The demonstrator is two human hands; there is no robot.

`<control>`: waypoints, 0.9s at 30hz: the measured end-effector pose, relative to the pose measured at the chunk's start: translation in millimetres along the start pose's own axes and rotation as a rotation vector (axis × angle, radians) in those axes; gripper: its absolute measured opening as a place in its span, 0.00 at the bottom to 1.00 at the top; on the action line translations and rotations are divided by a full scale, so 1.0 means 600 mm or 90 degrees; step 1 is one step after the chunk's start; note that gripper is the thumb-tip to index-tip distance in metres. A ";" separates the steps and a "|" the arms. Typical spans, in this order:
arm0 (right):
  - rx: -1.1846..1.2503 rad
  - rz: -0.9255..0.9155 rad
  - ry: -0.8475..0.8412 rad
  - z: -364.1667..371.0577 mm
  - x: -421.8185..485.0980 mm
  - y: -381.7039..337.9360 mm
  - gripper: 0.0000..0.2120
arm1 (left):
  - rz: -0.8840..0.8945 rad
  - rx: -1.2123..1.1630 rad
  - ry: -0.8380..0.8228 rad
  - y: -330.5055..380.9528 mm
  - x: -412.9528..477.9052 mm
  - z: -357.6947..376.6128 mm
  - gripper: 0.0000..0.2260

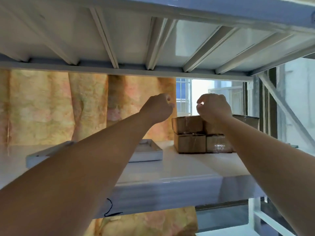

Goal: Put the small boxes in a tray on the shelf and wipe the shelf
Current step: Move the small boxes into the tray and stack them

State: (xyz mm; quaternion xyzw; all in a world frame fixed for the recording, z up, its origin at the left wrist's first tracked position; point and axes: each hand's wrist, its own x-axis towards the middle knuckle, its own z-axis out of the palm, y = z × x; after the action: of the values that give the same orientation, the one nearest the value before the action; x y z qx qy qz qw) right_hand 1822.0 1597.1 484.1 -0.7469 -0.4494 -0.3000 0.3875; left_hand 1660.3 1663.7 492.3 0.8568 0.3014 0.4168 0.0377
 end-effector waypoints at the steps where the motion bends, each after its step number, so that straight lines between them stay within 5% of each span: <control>1: 0.013 0.018 -0.025 -0.001 0.007 0.014 0.14 | -0.003 -0.017 -0.014 0.013 0.009 0.011 0.17; 8: 0.018 -0.003 -0.066 0.001 0.016 0.073 0.18 | 0.045 0.033 -0.123 0.077 0.061 0.083 0.16; 15: -0.025 0.007 -0.126 0.020 0.016 0.085 0.17 | -0.080 0.164 0.002 0.089 0.072 0.113 0.16; 23: -0.099 -0.020 -0.138 0.013 0.006 0.077 0.11 | -0.213 0.049 -0.329 0.126 0.096 0.111 0.15; 27: -0.089 -0.007 -0.145 0.012 0.006 0.077 0.10 | -0.204 0.078 -0.380 0.142 0.095 0.109 0.14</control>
State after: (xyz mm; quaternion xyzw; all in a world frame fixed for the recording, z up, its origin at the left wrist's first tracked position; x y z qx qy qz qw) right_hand 1866.0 1591.2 469.0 -0.7987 -0.4727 -0.2458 0.2796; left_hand 1776.6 1637.7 516.0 0.8833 0.4325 0.1174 0.1376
